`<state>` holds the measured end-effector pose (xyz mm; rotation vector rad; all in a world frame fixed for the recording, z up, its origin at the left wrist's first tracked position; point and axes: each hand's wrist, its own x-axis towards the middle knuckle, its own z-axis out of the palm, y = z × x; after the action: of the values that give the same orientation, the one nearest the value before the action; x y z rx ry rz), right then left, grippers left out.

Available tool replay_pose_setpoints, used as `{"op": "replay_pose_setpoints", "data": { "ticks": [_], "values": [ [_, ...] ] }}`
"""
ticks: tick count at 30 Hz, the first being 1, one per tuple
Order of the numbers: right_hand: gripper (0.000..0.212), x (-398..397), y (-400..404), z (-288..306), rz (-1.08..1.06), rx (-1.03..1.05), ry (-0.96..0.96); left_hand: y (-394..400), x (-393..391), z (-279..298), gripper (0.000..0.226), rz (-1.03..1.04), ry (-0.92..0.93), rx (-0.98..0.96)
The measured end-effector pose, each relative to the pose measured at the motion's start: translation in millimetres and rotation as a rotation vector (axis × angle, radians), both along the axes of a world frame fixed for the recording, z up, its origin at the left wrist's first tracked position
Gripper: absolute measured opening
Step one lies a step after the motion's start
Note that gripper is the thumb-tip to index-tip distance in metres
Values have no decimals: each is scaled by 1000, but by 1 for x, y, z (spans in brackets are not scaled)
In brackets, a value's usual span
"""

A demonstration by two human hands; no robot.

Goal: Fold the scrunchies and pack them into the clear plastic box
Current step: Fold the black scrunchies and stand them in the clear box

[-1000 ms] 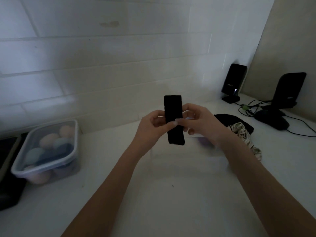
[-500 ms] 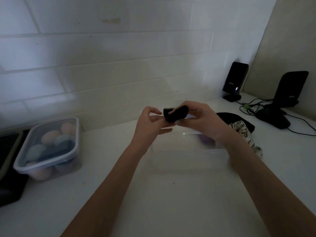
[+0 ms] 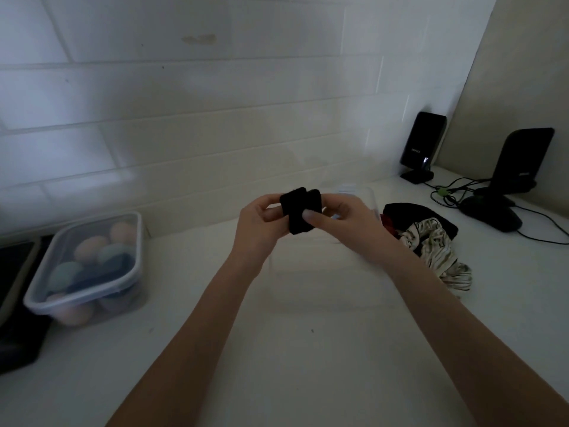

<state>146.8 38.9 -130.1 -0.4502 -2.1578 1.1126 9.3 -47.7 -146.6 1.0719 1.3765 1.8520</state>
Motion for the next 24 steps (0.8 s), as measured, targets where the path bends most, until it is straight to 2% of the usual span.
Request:
{"op": "replay_pose_setpoints", "data": {
  "ticks": [5,7,10,16,18,24],
  "values": [
    [37,-6,1,-4,-81,-89,2,1,4,-1,25,-31,42,13],
    [37,-5,2,-4,-91,-129,11,2,6,-1,20,-56,37,9],
    [26,-4,5,-5,-140,-137,14,0,6,0,16,-86,15,0],
    [38,-1,2,-1,-127,-183,18,-1,6,4,20,-114,-2,-34],
    [31,0,-1,3,-87,-151,26,-2,6,3,8,-88,89,-25],
    [8,6,1,8,-15,-302,47,-5,2,4,15,-68,211,-59]
  ]
}}
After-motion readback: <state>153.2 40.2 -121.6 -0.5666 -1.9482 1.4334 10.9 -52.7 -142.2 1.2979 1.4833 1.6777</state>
